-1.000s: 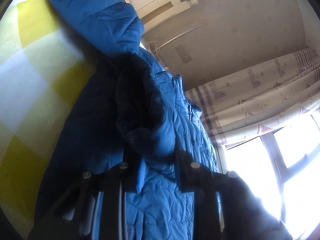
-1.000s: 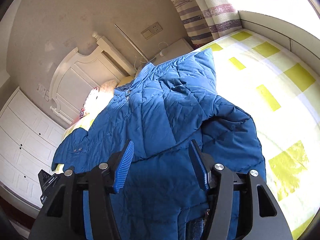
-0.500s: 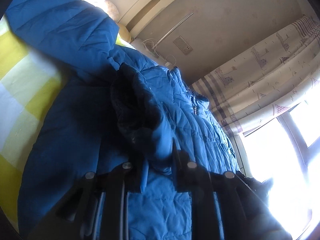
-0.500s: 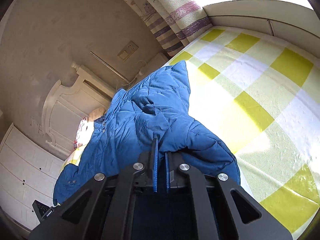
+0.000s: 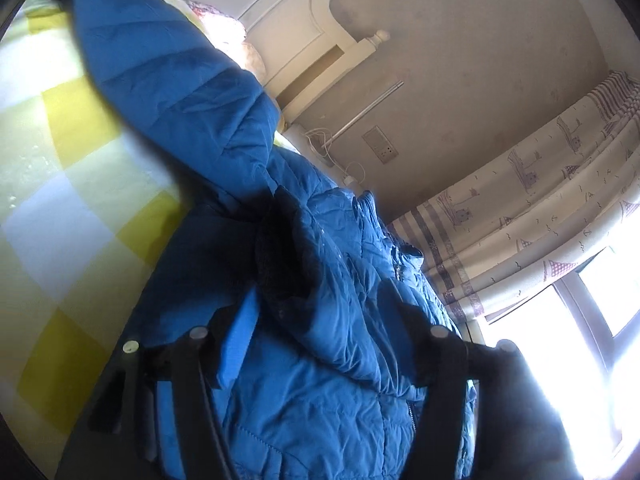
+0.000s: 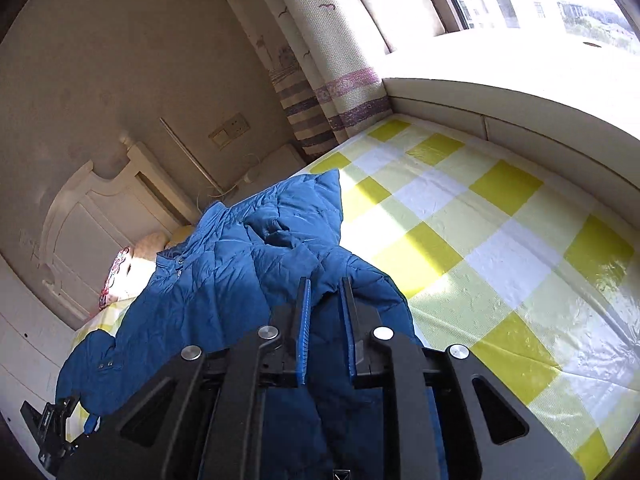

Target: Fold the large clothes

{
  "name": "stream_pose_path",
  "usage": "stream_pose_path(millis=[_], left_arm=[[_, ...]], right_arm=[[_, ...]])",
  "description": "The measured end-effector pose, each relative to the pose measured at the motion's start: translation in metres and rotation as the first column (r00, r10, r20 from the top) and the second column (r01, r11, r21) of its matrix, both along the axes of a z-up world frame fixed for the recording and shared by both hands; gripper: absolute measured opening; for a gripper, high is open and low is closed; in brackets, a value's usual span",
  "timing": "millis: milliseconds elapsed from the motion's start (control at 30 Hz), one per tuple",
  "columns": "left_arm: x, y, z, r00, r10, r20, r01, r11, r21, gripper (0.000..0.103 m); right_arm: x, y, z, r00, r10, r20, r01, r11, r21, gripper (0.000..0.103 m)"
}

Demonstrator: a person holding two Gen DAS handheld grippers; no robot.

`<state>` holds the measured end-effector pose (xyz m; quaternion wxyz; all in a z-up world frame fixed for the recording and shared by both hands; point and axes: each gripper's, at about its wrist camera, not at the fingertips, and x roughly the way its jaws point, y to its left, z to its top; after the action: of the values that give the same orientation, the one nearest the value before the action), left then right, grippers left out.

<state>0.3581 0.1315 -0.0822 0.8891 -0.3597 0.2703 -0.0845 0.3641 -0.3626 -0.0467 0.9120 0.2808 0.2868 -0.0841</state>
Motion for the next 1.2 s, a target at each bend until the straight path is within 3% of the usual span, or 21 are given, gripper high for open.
stream_pose_path(millis=[67,133,167,200,233,267,333,367,467,567,633,700,767,867,1000,1133,1200], left_arm=[[-0.015,-0.006,0.019,0.993,0.054,0.107,-0.065,0.992,0.105,0.067],[-0.019,-0.023,0.031,0.988,0.0,0.156,-0.031,0.98,0.195,0.07],[-0.016,-0.035,0.032,0.987,-0.054,0.15,0.017,0.972,0.236,0.071],[-0.012,-0.045,0.03,0.987,-0.105,0.124,0.069,0.961,0.267,0.072],[-0.004,-0.052,0.025,0.983,-0.162,0.082,0.134,0.952,0.274,0.077],[0.004,-0.055,0.018,0.979,-0.203,0.025,0.189,0.946,0.265,0.079],[0.02,-0.055,0.006,0.978,-0.192,-0.079,0.206,0.949,0.239,0.079],[0.023,-0.051,0.004,0.976,-0.2,-0.087,0.214,0.955,0.207,0.081],[0.022,-0.043,-0.001,0.975,-0.21,-0.077,0.22,0.964,0.151,0.082],[0.021,-0.048,0.0,0.975,-0.21,-0.077,0.22,0.958,0.182,0.085],[0.022,-0.055,0.001,0.974,-0.211,-0.077,0.222,0.953,0.207,0.088],[0.021,-0.057,0.002,0.974,-0.214,-0.077,0.225,0.95,0.218,0.09],[0.021,-0.056,0.002,0.973,-0.216,-0.075,0.227,0.951,0.209,0.09],[0.021,-0.051,0.001,0.973,-0.219,-0.066,0.227,0.959,0.171,0.09],[0.021,-0.047,0.001,0.973,-0.221,-0.061,0.228,0.963,0.147,0.091],[0.021,-0.047,0.001,0.973,-0.222,-0.059,0.228,0.963,0.146,0.091],[0.019,-0.047,0.004,0.973,-0.224,-0.06,0.23,0.962,0.146,0.091]], right_arm=[[0.011,0.019,0.009,0.998,0.059,-0.009,-0.06,0.994,-0.091,0.017],[0.029,0.035,0.012,0.993,0.114,-0.026,-0.117,0.983,-0.14,0.019],[0.037,0.041,0.011,0.989,0.142,-0.038,-0.146,0.979,-0.143,0.026],[0.046,0.046,0.008,0.986,0.159,-0.058,-0.166,0.976,-0.142,0.042],[0.055,0.05,0.003,0.981,0.172,-0.085,-0.183,0.972,-0.146,0.051],[0.063,0.051,-0.002,0.979,0.169,-0.114,-0.185,0.97,-0.157,0.057],[0.075,0.048,-0.021,0.967,0.154,-0.202,-0.186,0.971,-0.151,0.057],[0.08,0.044,-0.029,0.959,0.17,-0.226,-0.2,0.973,-0.114,0.058],[0.079,0.043,-0.021,0.957,0.164,-0.241,-0.2,0.971,-0.131,0.057],[0.069,0.057,0.003,0.972,0.171,-0.164,-0.202,0.959,-0.197,0.06],[0.073,0.073,0.008,0.963,0.223,-0.153,-0.256,0.934,-0.25,0.071],[0.089,0.083,-0.006,0.937,0.257,-0.235,-0.317,0.91,-0.268,0.082],[0.105,0.086,-0.035,0.892,0.252,-0.375,-0.361,0.896,-0.258,0.084],[0.102,0.089,-0.028,0.903,0.229,-0.363,-0.337,0.902,-0.269,0.084],[0.108,0.1,-0.005,0.939,0.211,-0.271,-0.292,0.905,-0.308,0.084],[0.151,0.106,-0.011,0.929,0.191,-0.316,-0.307,0.876,-0.373,0.084],[0.168,0.096,-0.036,0.89,0.216,-0.401,-0.34,0.9,-0.271,0.088]])
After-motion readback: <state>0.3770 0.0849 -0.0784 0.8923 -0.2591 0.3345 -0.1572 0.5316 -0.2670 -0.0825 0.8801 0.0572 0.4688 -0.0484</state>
